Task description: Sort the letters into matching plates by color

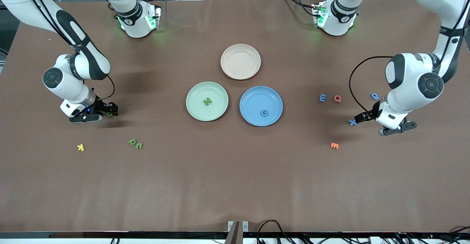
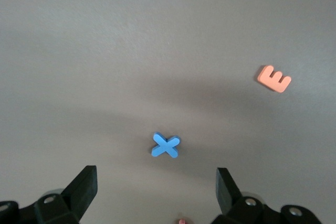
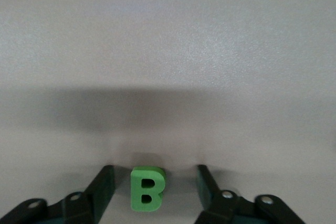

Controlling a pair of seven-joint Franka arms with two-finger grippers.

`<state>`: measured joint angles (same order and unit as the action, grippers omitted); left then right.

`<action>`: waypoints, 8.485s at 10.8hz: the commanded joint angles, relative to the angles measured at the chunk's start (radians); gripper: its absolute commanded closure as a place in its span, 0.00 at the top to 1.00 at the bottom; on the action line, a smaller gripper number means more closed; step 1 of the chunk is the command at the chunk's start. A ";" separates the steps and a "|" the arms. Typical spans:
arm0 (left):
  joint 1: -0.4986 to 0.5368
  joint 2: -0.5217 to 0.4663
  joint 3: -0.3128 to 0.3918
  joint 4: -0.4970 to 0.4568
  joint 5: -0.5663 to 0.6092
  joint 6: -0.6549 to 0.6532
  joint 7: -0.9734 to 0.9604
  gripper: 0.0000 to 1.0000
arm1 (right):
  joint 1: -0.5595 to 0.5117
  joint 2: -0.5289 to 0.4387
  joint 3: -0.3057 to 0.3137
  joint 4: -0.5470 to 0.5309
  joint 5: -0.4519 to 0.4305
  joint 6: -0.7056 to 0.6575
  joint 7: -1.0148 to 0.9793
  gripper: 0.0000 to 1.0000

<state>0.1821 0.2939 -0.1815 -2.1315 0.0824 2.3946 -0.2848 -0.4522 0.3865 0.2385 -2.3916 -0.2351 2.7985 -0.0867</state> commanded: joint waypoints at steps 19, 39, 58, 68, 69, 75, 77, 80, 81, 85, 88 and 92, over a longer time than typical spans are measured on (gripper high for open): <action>0.007 0.174 0.017 -0.050 -0.018 0.199 0.165 0.82 | 0.262 -0.070 0.018 0.006 0.009 -0.017 0.516 0.22; -0.159 0.061 -0.171 0.002 -0.030 0.043 -0.341 0.00 | 0.825 -0.006 0.015 0.181 0.418 -0.154 0.935 1.00; -0.625 0.185 -0.044 0.194 -0.082 0.038 -0.749 0.00 | 0.423 0.150 -0.050 0.414 0.102 -0.287 0.696 1.00; -0.550 0.148 -0.055 0.219 -0.073 -0.050 -0.723 1.00 | 0.371 0.216 -0.082 0.492 0.037 -0.283 0.683 1.00; -0.524 0.140 -0.065 0.219 -0.073 -0.058 -0.702 1.00 | 0.359 0.216 -0.081 0.496 0.022 -0.283 0.680 1.00; -0.294 0.105 -0.141 0.208 -0.064 -0.136 -0.430 1.00 | 0.340 0.239 -0.081 0.494 -0.026 -0.272 0.682 1.00; -0.204 0.093 -0.154 0.206 -0.058 -0.178 -0.311 1.00 | 0.342 0.241 -0.081 0.491 -0.027 -0.272 0.682 1.00; -0.124 0.059 -0.162 0.170 0.009 -0.187 -0.234 1.00 | 0.343 0.249 -0.082 0.493 -0.032 -0.272 0.682 1.00; -0.119 0.056 -0.161 0.163 0.014 -0.187 -0.232 1.00 | 0.342 0.250 -0.081 0.493 -0.041 -0.268 0.682 1.00; -0.021 0.054 -0.161 0.140 0.092 -0.184 -0.212 1.00 | 0.343 0.250 -0.081 0.496 -0.041 -0.266 0.685 1.00; 0.037 0.047 -0.161 0.125 0.092 -0.184 -0.212 1.00 | 0.345 0.250 -0.081 0.496 -0.043 -0.264 0.686 1.00; 0.106 0.008 -0.147 0.082 0.092 -0.181 -0.107 1.00 | 0.346 0.252 -0.081 0.499 -0.043 -0.264 0.685 1.00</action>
<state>0.2467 0.3502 -0.3247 -2.0047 0.1558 2.2153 -0.4579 -0.0953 0.6148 0.1473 -1.9194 -0.2555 2.5333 0.5959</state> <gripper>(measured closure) 0.000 0.000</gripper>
